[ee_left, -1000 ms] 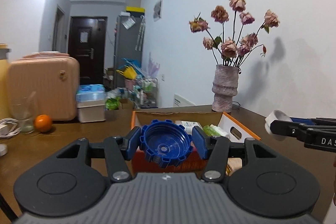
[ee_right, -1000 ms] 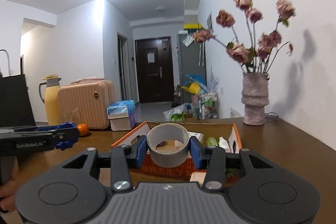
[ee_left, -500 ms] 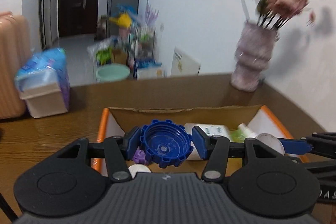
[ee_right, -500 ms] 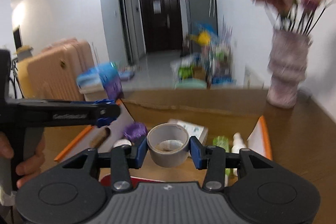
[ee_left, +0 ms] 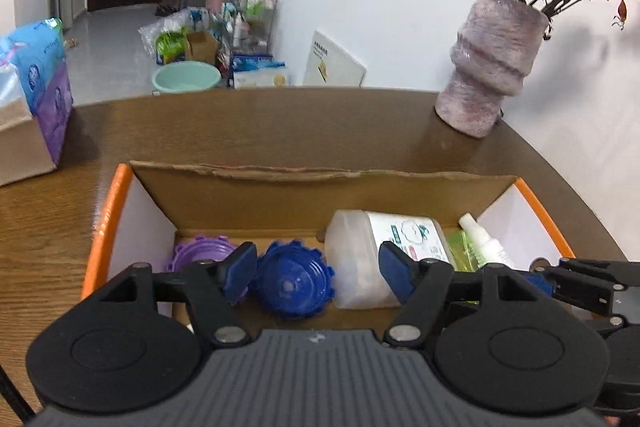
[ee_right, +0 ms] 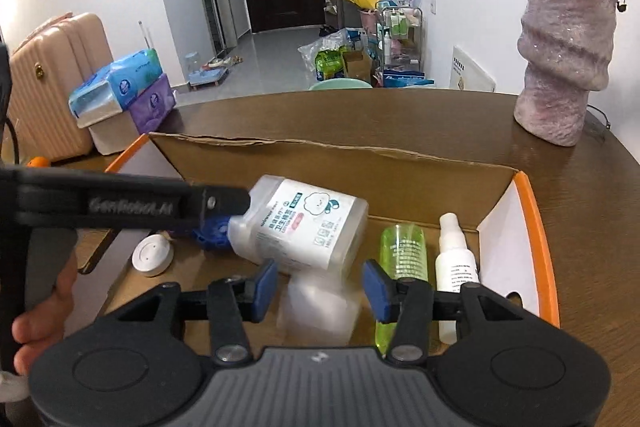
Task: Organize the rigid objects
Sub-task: 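Lower the blue cap into the box while the right tool releases the tape roll inside, then withdraw both tools from the box back over the table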
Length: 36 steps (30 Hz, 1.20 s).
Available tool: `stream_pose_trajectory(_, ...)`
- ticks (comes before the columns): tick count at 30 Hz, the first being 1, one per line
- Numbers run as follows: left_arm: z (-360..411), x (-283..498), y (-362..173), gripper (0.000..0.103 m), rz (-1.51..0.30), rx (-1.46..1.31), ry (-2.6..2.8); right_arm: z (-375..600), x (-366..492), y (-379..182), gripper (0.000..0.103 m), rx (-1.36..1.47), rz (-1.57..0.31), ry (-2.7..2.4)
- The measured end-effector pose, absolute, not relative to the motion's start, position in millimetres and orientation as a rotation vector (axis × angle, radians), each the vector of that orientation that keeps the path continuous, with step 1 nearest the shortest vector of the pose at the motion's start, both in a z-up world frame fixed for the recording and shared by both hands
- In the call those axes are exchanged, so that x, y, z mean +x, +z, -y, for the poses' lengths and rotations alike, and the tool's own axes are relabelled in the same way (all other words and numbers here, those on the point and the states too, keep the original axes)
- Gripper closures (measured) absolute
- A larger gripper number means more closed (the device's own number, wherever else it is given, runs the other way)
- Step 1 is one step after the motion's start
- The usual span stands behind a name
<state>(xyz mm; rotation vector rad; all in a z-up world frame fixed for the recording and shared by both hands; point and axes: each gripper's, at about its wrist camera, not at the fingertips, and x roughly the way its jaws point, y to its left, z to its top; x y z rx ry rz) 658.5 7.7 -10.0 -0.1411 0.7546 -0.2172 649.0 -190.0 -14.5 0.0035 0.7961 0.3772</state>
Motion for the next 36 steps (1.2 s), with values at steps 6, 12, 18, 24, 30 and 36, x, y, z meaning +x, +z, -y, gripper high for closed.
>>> stream_pose_trajectory(6,-10.1,643.8,10.7,0.027,-0.697,-0.117,-0.207,193.6,642.0,0.5,0.051,-0.017,-0.757,0.354)
stream_pose_trajectory(12,-25.1,615.1,40.0,0.02,-0.676,-0.063,-0.179,201.1,616.3,34.2,0.046,-0.045,-0.713,0.341)
stream_pose_trajectory(18,-43.5,571.9,68.3,0.007,-0.659,0.004,-0.139,214.4,580.2,60.1,0.04,-0.062,-0.686,0.327)
stream_pose_trajectory(24,-52.0,522.5,94.4,0.0,-0.593,0.014,-0.106,228.4,542.9,83.8,0.03,-0.038,-0.65,0.317)
stream_pose_trajectory(30,-44.1,480.4,96.3,0.0,-0.527,0.059,-0.101,234.8,498.6,103.1,0.016,-0.026,-0.522,0.326)
stream_pose_trajectory(36,-38.2,443.7,94.5,0.0,-0.455,0.047,-0.109,239.3,466.3,104.0,0.016,0.017,-0.425,0.3)
